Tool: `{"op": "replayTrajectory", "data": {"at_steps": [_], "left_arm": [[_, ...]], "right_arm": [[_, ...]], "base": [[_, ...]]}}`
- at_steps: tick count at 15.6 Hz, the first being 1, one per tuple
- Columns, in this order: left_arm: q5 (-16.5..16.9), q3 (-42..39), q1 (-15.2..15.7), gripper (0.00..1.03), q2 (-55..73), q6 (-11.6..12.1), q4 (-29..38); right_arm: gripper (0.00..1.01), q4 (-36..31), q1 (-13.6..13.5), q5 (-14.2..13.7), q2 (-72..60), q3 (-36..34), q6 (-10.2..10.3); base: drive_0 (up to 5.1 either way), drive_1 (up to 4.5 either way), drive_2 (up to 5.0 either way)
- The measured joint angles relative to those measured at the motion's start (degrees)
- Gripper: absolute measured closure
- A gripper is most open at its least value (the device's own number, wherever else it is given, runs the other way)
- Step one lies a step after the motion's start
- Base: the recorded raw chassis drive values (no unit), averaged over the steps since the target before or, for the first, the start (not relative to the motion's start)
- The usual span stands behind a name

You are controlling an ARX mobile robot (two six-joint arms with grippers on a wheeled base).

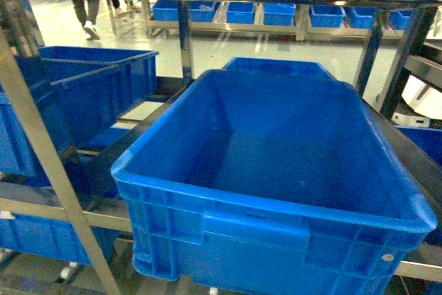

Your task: Pick red block from blue box to shelf

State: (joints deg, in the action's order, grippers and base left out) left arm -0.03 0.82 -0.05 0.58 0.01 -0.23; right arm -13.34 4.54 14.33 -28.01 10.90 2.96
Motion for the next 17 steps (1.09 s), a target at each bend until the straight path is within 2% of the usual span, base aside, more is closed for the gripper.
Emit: {"op": "replayTrajectory", "data": {"at_steps": [6, 17], "left_arm": [[0.0, 0.0, 0.0, 0.05, 0.0, 0.0, 0.1], [0.0, 0.0, 0.0, 0.05, 0.0, 0.0, 0.0]], "right_arm": [[0.73, 0.0, 0.0, -0.2, 0.0, 0.0, 0.0], [0.73, 0.0, 0.0, 0.2, 0.0, 0.0, 0.0]], "base": [[-1.7, 2.61, -6.1], [0.0, 0.0, 0.0]]}}
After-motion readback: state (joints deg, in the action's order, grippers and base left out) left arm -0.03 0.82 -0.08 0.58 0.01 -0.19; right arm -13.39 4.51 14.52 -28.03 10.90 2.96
